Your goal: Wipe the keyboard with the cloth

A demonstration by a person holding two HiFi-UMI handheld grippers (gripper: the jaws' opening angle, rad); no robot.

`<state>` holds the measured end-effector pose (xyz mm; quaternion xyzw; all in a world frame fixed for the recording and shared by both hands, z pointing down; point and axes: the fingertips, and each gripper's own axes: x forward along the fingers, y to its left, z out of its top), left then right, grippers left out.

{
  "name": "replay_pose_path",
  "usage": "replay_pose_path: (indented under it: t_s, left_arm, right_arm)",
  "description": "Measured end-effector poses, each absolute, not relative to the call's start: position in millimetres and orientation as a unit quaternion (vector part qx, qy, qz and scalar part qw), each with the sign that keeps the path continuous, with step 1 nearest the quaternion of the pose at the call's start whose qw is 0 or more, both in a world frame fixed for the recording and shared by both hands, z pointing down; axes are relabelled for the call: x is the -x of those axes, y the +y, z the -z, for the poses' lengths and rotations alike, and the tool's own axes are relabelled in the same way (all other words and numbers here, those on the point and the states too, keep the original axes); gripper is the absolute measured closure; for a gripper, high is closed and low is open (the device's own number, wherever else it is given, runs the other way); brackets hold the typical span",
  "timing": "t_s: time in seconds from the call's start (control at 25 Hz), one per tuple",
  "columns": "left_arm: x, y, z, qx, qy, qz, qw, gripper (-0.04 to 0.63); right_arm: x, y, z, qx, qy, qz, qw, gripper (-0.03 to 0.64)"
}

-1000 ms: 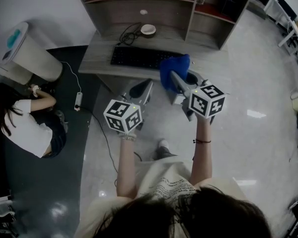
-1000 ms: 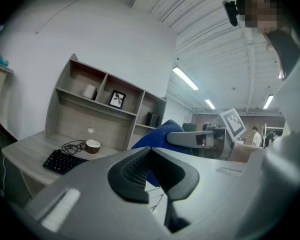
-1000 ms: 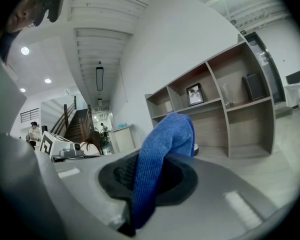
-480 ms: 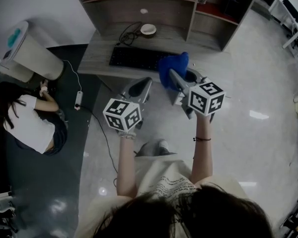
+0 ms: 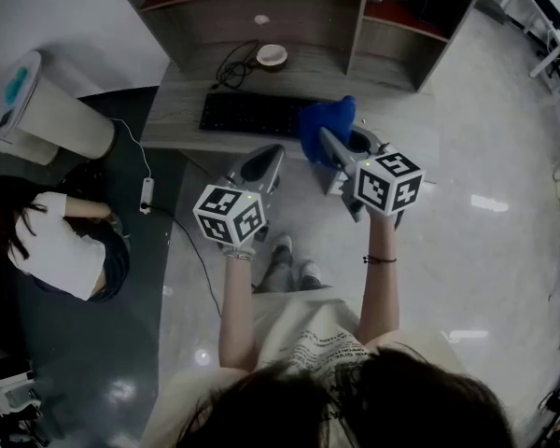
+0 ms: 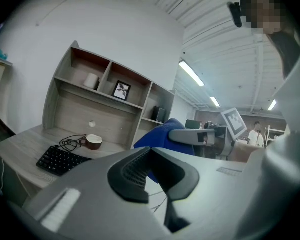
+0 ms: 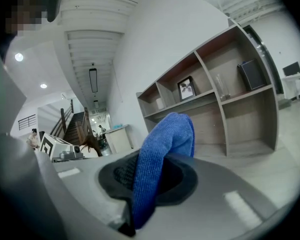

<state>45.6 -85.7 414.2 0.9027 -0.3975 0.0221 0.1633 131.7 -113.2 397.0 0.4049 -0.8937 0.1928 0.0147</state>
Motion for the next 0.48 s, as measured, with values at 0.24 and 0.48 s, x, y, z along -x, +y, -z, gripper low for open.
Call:
replay_pose_path:
  t_s: [0.24, 0.48]
  left_arm:
    - [-34.9, -115.6, -430.4, -0.905, -0.383, -0.036, 0.182, 0.592]
    - [-28.2, -146.4, -434.6, -0.913, -0.361, -0.041, 0.186, 0.592]
  right_arm:
    - [-128.3, -140.1, -406.5, -0.425, -0.881, -0.204, 0.019, 0.557]
    - [-118.8, -164.4, -410.4, -0.443, -0.872, -0.208, 0.018, 0.557]
